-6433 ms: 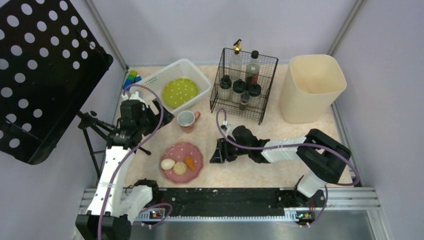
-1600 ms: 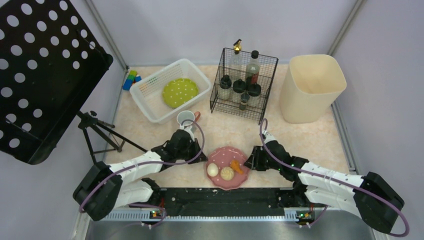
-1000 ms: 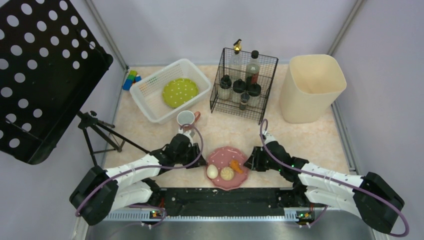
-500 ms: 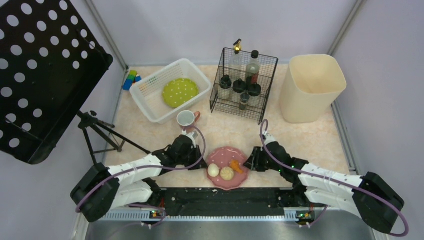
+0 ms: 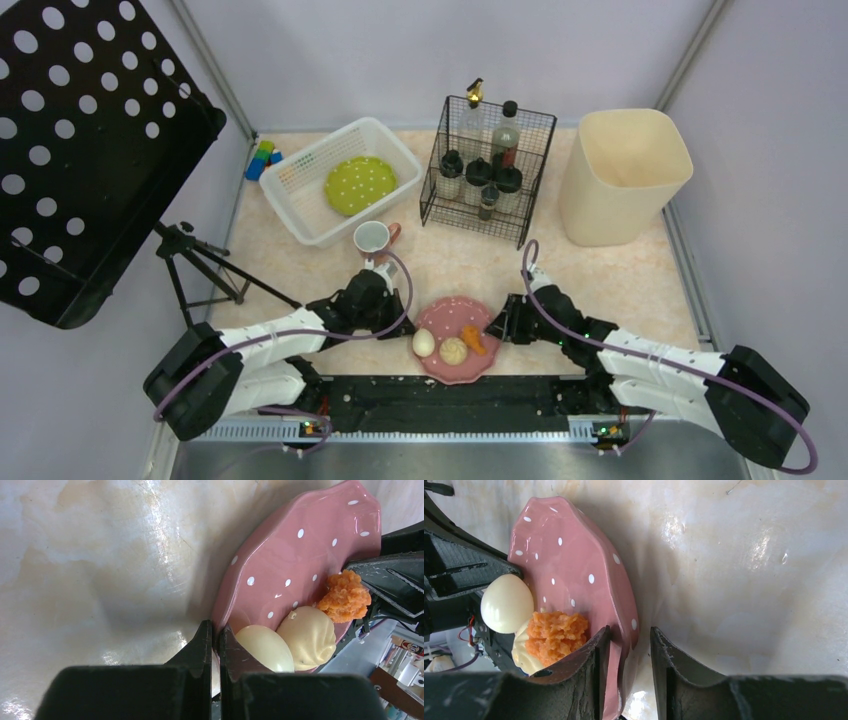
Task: Clear the kitchen counter
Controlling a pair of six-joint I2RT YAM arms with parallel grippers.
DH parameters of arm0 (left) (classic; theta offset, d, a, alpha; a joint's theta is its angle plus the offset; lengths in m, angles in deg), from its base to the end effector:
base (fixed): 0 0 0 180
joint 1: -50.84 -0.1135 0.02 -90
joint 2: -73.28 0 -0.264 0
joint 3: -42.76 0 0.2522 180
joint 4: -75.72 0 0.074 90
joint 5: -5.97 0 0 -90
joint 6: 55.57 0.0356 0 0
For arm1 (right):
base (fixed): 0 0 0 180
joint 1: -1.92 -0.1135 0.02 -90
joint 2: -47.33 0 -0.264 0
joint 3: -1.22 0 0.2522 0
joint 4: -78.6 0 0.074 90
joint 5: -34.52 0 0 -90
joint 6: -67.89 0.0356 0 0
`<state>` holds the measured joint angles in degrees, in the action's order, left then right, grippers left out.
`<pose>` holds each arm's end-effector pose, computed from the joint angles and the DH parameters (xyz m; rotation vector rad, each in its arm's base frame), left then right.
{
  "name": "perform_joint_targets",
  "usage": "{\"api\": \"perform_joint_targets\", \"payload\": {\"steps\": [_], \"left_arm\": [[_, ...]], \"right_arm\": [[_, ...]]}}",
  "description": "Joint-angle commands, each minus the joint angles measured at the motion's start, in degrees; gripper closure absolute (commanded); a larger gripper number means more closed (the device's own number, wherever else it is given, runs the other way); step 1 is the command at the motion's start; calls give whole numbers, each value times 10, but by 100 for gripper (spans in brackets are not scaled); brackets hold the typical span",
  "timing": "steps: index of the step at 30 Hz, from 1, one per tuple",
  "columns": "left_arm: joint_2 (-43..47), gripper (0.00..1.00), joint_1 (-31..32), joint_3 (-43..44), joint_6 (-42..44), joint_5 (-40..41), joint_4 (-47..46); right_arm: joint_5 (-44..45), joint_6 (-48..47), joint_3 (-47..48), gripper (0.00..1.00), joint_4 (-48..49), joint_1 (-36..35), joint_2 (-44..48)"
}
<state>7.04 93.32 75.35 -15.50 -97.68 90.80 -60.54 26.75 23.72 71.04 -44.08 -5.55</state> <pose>0.1383 -0.1380 0.1338 -0.0530 2.6542 -0.9405 0.1121 0.1206 0.1292 0.0082 2.4230 0.9437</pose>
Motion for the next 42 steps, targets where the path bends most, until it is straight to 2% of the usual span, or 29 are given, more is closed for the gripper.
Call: {"api": "perform_joint_targets", "payload": {"steps": [1,11,18,27,35,40,42], "left_arm": [[-17,100,4,-34,9,62,47],[-17,100,4,-36,7,66,47],[-6,100,4,-39,5,70,49],[1,100,4,-38,7,68,54],[6,100,4,-34,6,73,60],[31,100,4,-21,6,78,81],[45,100,4,-11,8,84,99]], "right_arm": [[-13,9,-21,64,-13,3,9],[-53,89,-84,64,99,3,1],[-74,124,-114,63,193,3,-64],[-99,146,-106,65,308,3,-171],[-105,156,-108,81,361,3,-208],[-103,167,-110,100,383,3,-209],[-105,170,-106,100,384,3,-204]]}}
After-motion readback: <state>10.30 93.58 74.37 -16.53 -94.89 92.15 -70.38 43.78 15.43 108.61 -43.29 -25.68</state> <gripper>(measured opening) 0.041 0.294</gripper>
